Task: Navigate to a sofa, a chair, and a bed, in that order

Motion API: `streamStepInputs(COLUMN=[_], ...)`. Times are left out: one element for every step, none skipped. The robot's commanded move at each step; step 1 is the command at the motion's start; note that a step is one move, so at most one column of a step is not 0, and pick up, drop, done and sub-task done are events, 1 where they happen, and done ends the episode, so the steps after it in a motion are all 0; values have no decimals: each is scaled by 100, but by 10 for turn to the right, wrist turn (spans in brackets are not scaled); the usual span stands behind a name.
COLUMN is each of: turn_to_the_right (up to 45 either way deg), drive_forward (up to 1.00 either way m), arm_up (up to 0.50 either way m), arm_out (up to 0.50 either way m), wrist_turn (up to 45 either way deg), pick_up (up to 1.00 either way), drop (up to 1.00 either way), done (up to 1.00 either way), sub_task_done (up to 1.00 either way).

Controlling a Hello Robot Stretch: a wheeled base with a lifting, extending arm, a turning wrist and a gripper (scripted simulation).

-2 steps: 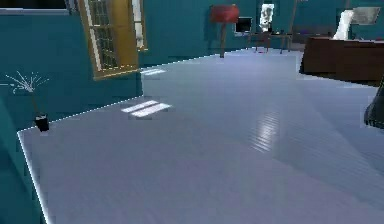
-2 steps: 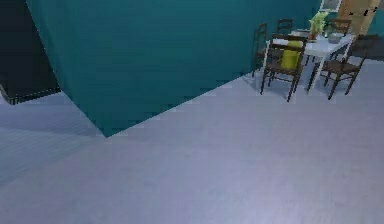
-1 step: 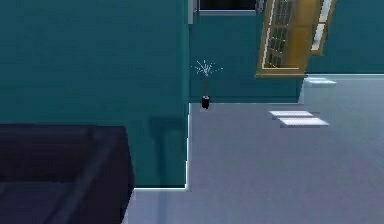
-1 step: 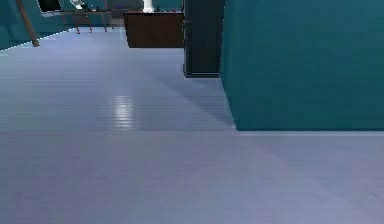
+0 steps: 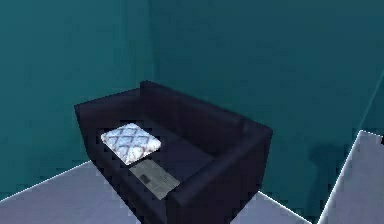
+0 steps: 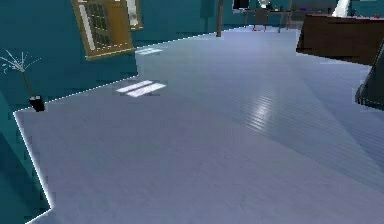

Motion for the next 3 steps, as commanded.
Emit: streamStepInputs(turn_to_the_right=[0, -450, -450], drive_forward=[0, 0, 0], arm_up=[0, 0, 0], arm_out=[0, 0, 0], wrist_turn=[0, 0, 0], pick_up=[0, 0, 0], drop=[0, 0, 0], done=[0, 0, 0], sub_task_done=[100, 0, 0])
